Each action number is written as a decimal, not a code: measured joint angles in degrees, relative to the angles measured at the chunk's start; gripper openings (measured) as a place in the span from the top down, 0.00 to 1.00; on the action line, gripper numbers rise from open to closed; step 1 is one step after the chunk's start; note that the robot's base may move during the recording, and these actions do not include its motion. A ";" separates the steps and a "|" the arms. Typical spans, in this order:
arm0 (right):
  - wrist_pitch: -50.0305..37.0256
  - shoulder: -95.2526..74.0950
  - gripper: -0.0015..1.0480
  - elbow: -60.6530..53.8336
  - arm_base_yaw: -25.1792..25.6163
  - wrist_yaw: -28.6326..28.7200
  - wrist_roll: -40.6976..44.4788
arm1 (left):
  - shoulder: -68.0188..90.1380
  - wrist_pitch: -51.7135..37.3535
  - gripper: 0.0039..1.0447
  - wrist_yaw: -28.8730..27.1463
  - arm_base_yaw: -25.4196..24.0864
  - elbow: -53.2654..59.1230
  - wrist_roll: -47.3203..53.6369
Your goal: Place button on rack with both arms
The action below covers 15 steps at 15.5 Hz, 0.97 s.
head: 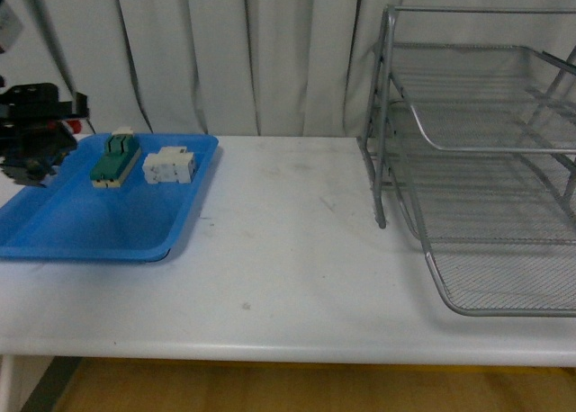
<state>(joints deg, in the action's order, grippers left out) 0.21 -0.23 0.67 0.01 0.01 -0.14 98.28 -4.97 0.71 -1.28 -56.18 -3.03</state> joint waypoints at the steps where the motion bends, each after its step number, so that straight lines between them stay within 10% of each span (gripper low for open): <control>1: 0.02 0.00 0.06 -0.02 0.00 0.00 0.00 | -6.19 -0.07 0.61 -2.25 0.39 5.77 0.35; 5: 0.02 0.00 0.06 0.00 0.00 0.00 0.00 | -36.72 6.80 0.61 -12.76 6.82 23.74 0.90; 15: -0.02 0.00 0.06 -0.02 0.00 0.02 0.00 | -35.82 6.88 0.61 -13.62 6.21 23.47 0.90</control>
<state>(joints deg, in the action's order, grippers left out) 0.19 -0.23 0.64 0.01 0.03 -0.14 62.46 1.91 -12.91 4.93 -32.71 -2.13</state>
